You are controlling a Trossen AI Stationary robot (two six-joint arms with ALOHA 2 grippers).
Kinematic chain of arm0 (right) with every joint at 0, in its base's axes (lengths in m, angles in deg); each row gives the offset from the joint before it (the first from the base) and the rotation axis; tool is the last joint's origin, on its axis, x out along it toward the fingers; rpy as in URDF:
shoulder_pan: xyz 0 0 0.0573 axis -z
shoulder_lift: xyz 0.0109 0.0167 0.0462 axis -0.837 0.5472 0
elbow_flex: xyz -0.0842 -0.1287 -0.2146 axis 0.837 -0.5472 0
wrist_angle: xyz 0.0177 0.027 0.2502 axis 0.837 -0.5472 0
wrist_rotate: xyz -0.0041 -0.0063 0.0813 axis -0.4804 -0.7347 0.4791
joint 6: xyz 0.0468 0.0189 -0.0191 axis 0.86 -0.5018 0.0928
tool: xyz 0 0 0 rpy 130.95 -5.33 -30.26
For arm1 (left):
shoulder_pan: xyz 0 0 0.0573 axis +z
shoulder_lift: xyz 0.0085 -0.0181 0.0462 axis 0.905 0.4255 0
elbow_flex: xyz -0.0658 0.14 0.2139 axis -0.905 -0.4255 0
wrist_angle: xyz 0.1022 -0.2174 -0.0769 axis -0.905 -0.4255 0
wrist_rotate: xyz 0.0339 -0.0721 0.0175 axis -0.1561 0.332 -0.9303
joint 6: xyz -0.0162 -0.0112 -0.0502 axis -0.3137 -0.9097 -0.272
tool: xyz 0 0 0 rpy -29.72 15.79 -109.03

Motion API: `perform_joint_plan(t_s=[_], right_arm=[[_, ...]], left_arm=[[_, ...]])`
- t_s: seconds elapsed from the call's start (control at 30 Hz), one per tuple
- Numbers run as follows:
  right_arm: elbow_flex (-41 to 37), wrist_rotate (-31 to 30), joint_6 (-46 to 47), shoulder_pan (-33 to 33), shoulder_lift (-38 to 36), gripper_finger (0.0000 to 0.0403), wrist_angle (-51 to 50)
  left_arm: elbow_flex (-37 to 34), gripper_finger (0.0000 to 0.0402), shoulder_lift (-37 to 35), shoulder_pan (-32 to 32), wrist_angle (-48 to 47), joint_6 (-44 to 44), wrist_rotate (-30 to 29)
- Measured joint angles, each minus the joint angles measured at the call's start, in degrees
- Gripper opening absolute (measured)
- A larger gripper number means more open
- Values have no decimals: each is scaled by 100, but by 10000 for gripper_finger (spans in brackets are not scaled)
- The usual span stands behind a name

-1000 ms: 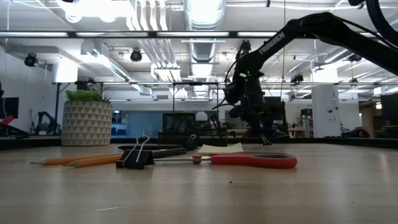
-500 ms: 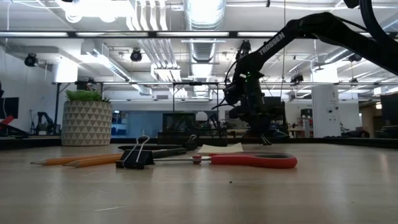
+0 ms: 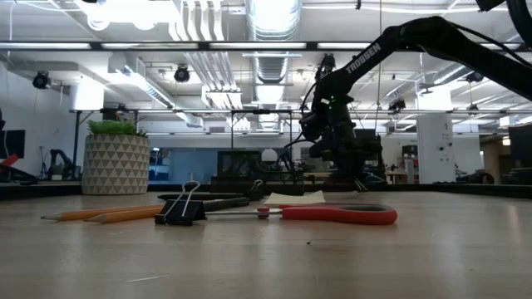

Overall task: Pick and place office supplies into organizer
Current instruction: Put the top black binder clip into the bottom left section of the black desk organizer

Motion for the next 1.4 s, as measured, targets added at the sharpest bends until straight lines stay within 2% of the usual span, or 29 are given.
perform_joint_plan(t_s=[0.47,0.73,0.87,1.0,1.13,1.4], right_arm=[[167,78,-22,-47,-92,65,-317],[798,805,-180,-433,-449,64,-258],[1241,1211,-346,-806,-496,64,13],[1576,1233,-321,-1084,-463,64,572],[1572,1166,-9,-1066,-363,64,1071],[1438,1161,69,-1071,-330,63,1067]], left_arm=[[2,0,0,0,0,4,0],[1,0,0,1,0,4,-2],[0,0,0,2,0,9,-11],[1,0,0,1,0,8,-14],[0,0,-2,0,0,7,-17],[0,0,0,0,2,4,-21]])
